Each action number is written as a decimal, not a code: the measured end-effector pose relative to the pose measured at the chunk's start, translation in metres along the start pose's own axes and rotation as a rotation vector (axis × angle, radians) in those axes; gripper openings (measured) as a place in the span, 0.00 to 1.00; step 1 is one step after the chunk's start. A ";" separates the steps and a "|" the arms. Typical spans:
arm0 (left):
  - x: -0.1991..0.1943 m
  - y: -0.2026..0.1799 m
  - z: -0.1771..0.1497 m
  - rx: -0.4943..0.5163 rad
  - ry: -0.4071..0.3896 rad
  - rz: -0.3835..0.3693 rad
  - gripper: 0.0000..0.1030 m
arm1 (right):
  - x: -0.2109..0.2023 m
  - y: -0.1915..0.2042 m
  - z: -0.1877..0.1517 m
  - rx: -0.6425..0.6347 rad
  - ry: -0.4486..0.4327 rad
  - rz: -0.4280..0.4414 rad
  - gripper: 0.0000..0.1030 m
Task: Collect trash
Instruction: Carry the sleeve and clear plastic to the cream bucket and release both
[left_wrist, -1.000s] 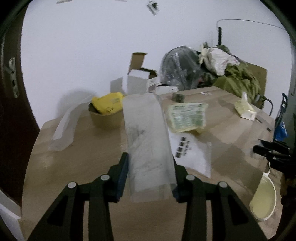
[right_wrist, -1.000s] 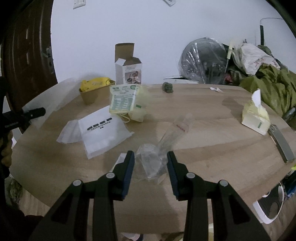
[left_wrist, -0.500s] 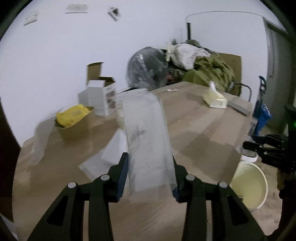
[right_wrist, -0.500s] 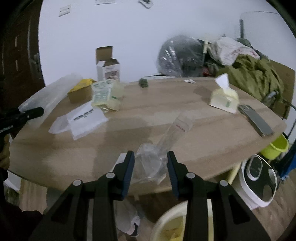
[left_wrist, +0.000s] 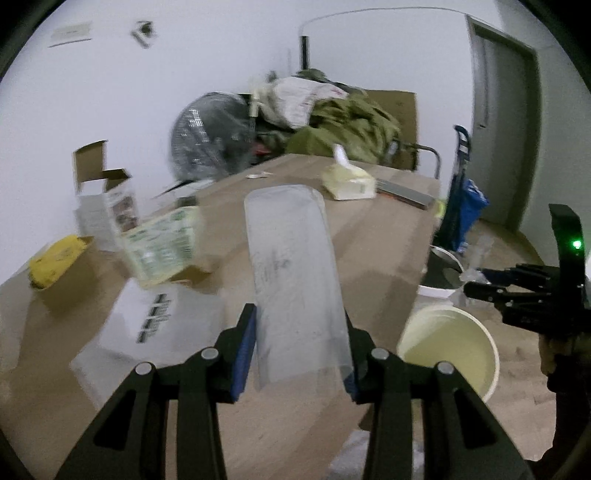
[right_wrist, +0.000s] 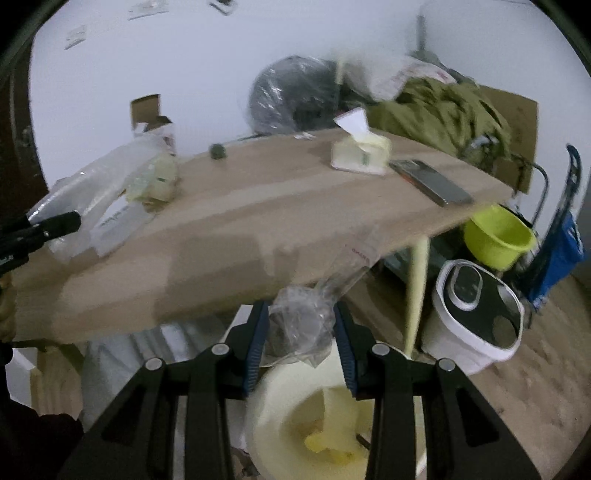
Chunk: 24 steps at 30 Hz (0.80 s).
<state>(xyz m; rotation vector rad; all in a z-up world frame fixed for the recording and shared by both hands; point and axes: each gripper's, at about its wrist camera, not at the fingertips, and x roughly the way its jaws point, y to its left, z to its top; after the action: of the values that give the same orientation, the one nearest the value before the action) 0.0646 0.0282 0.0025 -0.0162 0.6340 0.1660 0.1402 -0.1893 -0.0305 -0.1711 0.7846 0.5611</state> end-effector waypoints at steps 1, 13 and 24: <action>0.004 -0.007 0.001 0.016 0.003 -0.021 0.39 | -0.001 -0.004 -0.004 0.007 0.006 -0.011 0.33; 0.038 -0.082 0.000 0.164 0.064 -0.201 0.39 | -0.008 -0.058 -0.050 0.145 0.069 -0.118 0.51; 0.081 -0.158 -0.014 0.275 0.193 -0.370 0.41 | -0.026 -0.096 -0.076 0.222 0.072 -0.186 0.51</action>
<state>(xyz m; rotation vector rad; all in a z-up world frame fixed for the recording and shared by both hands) 0.1459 -0.1159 -0.0619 0.1164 0.8307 -0.2841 0.1301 -0.3071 -0.0713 -0.0585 0.8849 0.2906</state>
